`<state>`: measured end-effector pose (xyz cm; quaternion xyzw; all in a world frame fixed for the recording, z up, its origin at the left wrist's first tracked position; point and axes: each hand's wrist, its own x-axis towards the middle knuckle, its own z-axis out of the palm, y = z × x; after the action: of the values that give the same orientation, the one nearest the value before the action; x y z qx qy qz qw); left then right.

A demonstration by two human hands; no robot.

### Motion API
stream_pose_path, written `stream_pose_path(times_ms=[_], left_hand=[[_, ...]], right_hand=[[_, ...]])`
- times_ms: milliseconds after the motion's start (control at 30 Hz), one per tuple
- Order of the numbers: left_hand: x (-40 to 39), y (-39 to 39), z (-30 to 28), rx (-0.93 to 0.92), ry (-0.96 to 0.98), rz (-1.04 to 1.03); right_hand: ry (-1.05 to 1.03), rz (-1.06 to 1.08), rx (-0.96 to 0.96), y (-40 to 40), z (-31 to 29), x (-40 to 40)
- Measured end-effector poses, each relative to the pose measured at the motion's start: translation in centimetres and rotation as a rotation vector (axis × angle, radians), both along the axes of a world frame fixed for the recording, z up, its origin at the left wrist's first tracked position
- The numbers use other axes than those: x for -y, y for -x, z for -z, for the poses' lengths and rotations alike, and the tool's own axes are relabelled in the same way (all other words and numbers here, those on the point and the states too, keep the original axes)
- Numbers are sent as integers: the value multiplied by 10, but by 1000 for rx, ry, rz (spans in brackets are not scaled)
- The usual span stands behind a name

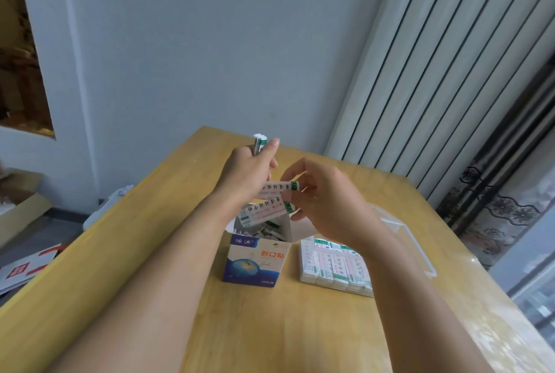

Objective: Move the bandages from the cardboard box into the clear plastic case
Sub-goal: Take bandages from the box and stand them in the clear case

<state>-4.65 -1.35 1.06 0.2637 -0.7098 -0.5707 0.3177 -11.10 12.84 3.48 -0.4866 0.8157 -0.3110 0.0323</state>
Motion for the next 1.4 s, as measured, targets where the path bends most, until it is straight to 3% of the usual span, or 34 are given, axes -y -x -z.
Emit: stream_pose_path(times_ms=[133, 300, 467, 633, 867, 1200, 1300, 1400], left_hand=[[-8, -3, -4, 102, 96, 96], [-20, -5, -9, 94, -66, 336], [-25, -10, -13, 170, -293, 664], [-22, -8, -5, 201, -214, 901], [-28, -4, -6, 188, -248, 721], [-38, -2, -9, 192, -142, 582], [-40, -2, -9, 245, -59, 604], [-40, -1, -10, 214, -162, 655]], right_hand=[[177, 48, 13, 3, 1, -6], [304, 58, -6, 15, -9, -14], [256, 30, -42, 26, -14, -20], [264, 5, -35, 32, -13, -22], [150, 7, -66, 30, -14, -24], [203, 66, -82, 12, -6, -11], [276, 138, -55, 12, -6, -10], [287, 163, -15, 15, -7, -11]])
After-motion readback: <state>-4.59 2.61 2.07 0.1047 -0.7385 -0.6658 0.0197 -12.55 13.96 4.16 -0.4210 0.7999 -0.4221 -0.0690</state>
